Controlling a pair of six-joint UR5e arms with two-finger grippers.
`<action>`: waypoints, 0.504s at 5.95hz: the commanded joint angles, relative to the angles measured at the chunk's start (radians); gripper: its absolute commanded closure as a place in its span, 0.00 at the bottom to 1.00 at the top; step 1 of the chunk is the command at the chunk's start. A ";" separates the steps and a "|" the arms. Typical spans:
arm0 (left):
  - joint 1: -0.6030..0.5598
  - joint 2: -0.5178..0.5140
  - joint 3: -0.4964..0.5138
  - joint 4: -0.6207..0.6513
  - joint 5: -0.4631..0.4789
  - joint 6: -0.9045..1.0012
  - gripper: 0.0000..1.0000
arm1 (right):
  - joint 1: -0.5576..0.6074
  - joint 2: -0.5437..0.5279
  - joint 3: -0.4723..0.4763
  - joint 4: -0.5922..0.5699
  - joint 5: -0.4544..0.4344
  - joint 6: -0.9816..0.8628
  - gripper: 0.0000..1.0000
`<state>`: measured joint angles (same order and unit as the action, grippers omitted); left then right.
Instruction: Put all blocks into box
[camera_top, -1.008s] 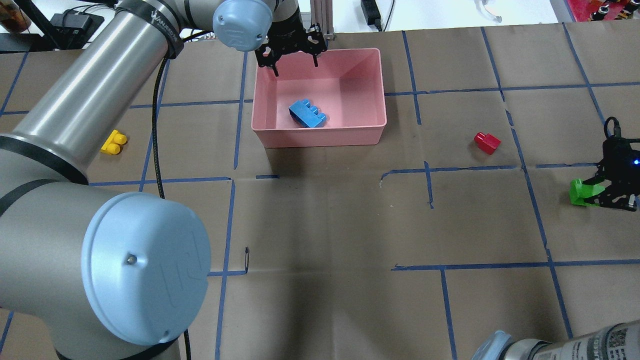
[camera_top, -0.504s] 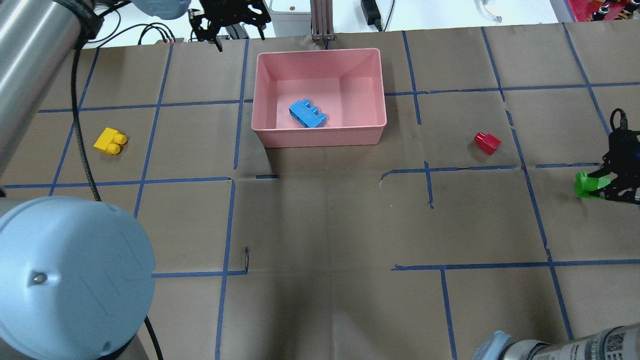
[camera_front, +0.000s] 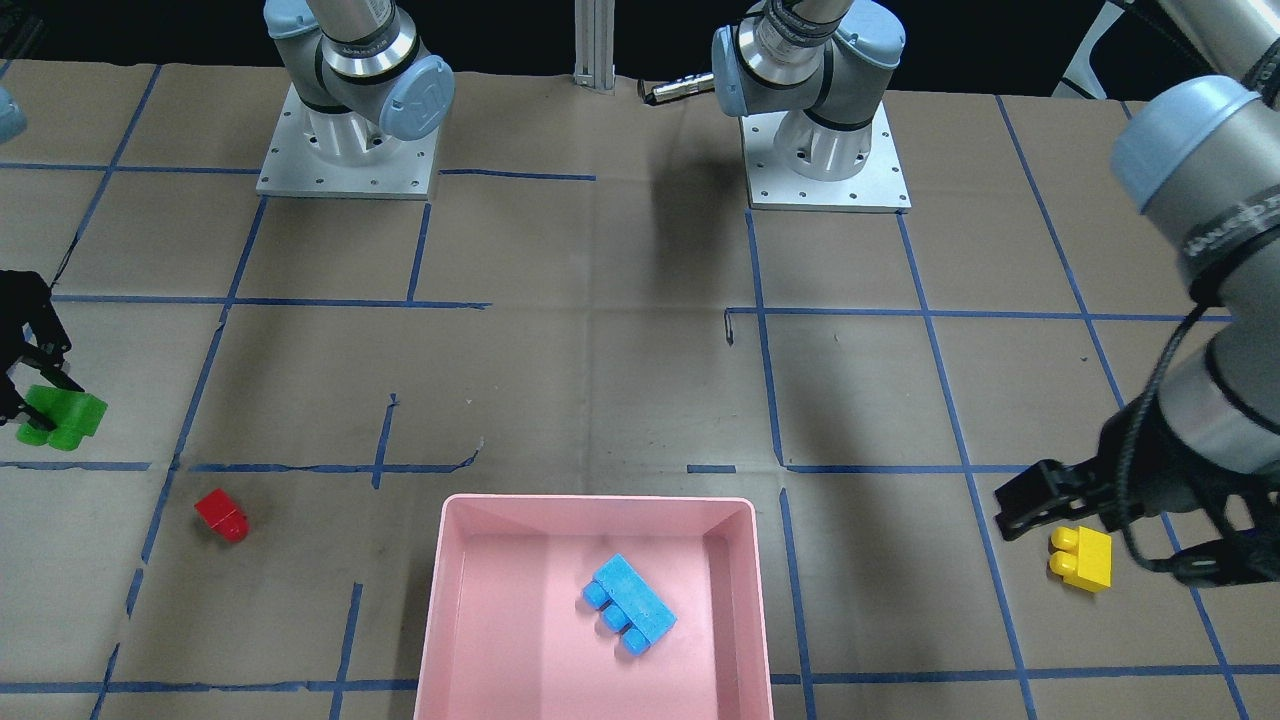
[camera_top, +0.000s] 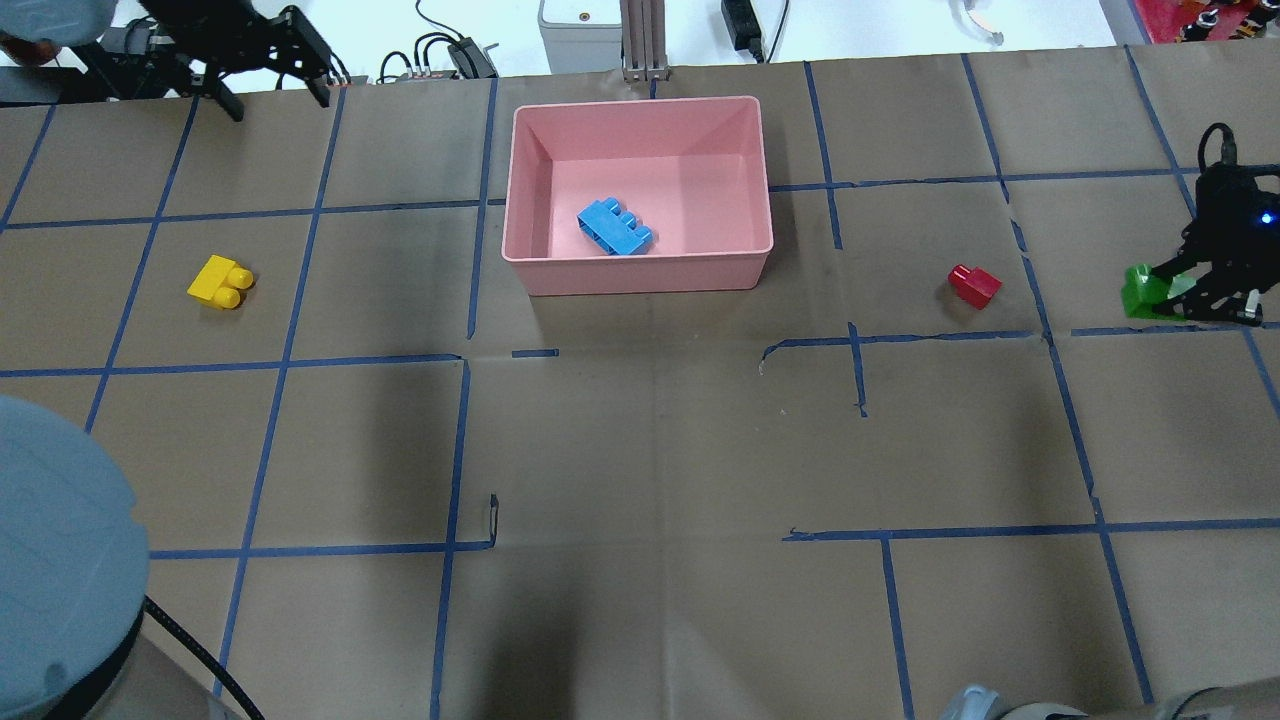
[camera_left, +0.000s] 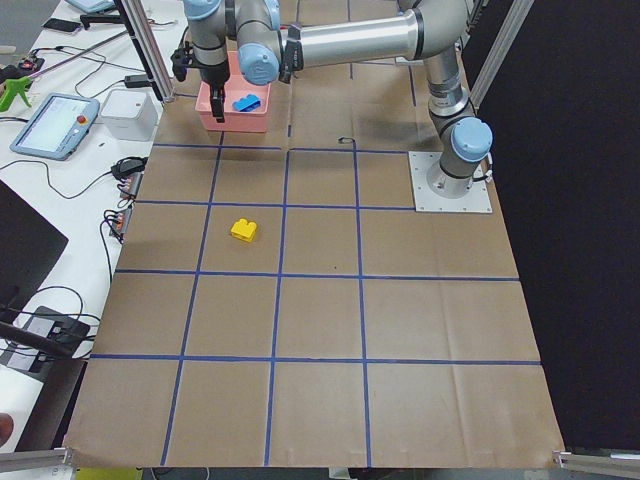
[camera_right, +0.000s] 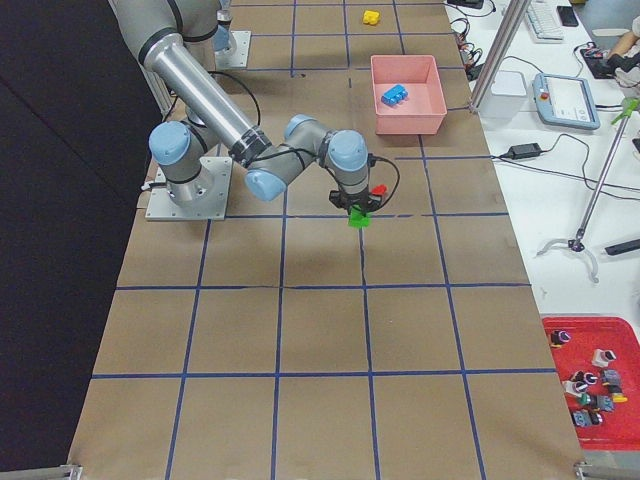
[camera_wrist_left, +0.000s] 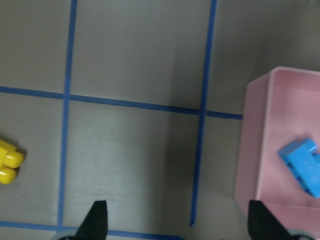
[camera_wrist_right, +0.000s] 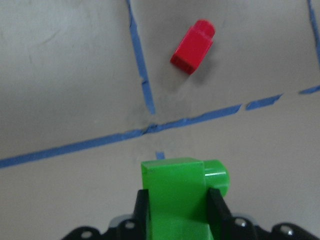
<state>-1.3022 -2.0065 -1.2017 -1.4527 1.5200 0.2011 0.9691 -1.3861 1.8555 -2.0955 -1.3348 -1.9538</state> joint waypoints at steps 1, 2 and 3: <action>0.180 0.008 -0.059 0.011 0.008 0.326 0.00 | 0.185 0.002 -0.164 0.133 0.070 0.257 0.97; 0.226 -0.012 -0.061 0.015 0.032 0.488 0.00 | 0.307 0.015 -0.244 0.150 0.098 0.496 0.97; 0.230 -0.035 -0.062 0.017 0.035 0.529 0.00 | 0.430 0.056 -0.313 0.140 0.103 0.717 0.98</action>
<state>-1.0910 -2.0216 -1.2610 -1.4385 1.5477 0.6540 1.2809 -1.3609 1.6142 -1.9580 -1.2453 -1.4518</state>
